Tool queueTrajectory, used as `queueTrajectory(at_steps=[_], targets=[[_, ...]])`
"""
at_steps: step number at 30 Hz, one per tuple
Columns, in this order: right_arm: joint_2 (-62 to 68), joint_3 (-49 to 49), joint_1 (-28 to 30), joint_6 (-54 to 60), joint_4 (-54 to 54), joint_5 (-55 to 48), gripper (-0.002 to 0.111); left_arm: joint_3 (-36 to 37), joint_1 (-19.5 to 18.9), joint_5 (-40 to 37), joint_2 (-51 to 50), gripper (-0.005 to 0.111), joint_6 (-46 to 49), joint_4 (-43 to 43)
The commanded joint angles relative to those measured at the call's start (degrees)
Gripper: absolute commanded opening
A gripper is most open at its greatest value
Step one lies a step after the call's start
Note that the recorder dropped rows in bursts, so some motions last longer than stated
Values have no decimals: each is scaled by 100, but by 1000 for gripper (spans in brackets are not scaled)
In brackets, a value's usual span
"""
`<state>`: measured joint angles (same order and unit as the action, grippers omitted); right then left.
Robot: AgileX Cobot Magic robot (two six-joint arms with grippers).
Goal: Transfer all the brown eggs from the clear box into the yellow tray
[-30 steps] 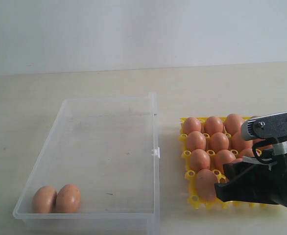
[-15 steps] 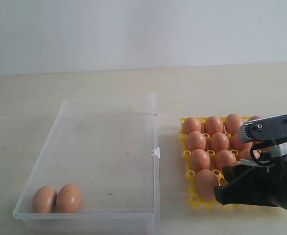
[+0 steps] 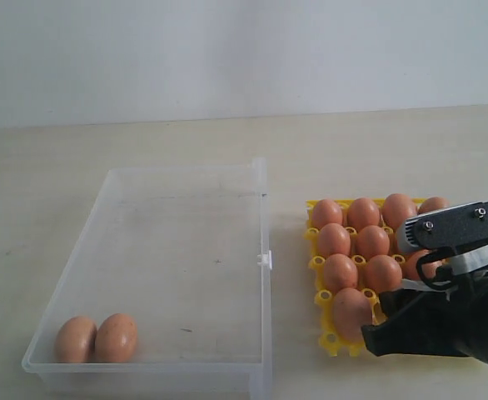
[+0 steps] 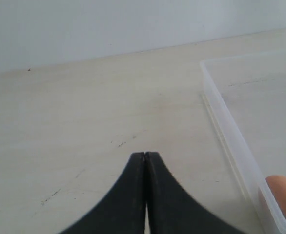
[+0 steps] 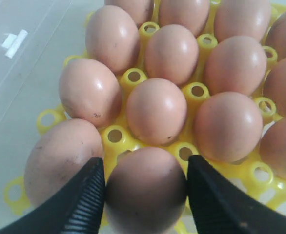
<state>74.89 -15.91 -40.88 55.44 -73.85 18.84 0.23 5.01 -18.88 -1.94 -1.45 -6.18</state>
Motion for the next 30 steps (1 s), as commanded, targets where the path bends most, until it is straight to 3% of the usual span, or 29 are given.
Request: queueTrajectory(at_steps=[1, 28, 30], targets=[[-3, -5, 3, -9, 49, 270, 34, -23, 18, 79, -4, 0, -25, 19], [508, -370, 3, -207, 353, 253, 34, -23, 18, 79, -4, 0, -25, 19], [506, -370, 3, -207, 353, 229, 41, -23, 18, 79, -4, 0, -25, 19]])
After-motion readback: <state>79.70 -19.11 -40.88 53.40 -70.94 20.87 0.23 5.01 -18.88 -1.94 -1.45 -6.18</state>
